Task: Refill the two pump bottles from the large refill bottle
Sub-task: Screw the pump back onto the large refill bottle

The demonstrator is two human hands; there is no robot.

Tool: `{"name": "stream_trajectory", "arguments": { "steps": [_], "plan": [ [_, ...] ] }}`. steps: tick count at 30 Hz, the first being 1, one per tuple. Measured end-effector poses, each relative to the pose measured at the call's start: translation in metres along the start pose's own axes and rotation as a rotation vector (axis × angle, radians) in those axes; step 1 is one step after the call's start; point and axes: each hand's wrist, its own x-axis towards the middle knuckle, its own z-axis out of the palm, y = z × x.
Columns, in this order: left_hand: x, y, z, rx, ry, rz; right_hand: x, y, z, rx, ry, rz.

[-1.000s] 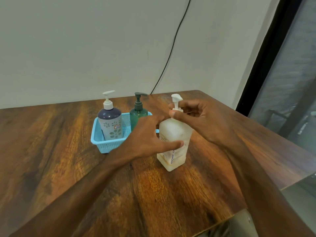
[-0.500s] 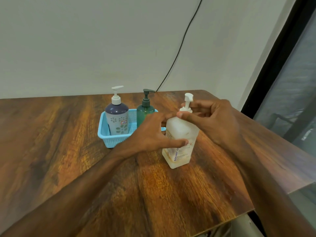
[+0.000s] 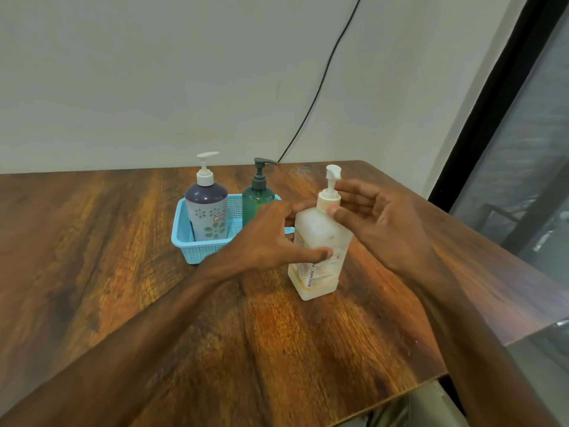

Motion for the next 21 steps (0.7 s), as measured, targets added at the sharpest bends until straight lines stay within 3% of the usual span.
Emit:
{"name": "stream_trajectory", "arguments": {
  "steps": [5,11,14,21],
  "plan": [
    [-0.001,-0.002,0.000,-0.009,-0.006,0.015,-0.002,0.000,0.014,-0.074,0.221,0.031],
    [0.000,-0.004,0.001,-0.018,-0.008,-0.014,0.002,-0.001,0.007,-0.001,0.042,0.081],
    [0.000,-0.004,0.002,-0.028,-0.009,-0.016,0.008,-0.006,-0.006,0.044,-0.060,0.021],
    [-0.001,-0.003,0.000,-0.028,-0.008,-0.005,0.016,-0.005,0.000,-0.077,0.089,-0.001]
  ]
}}
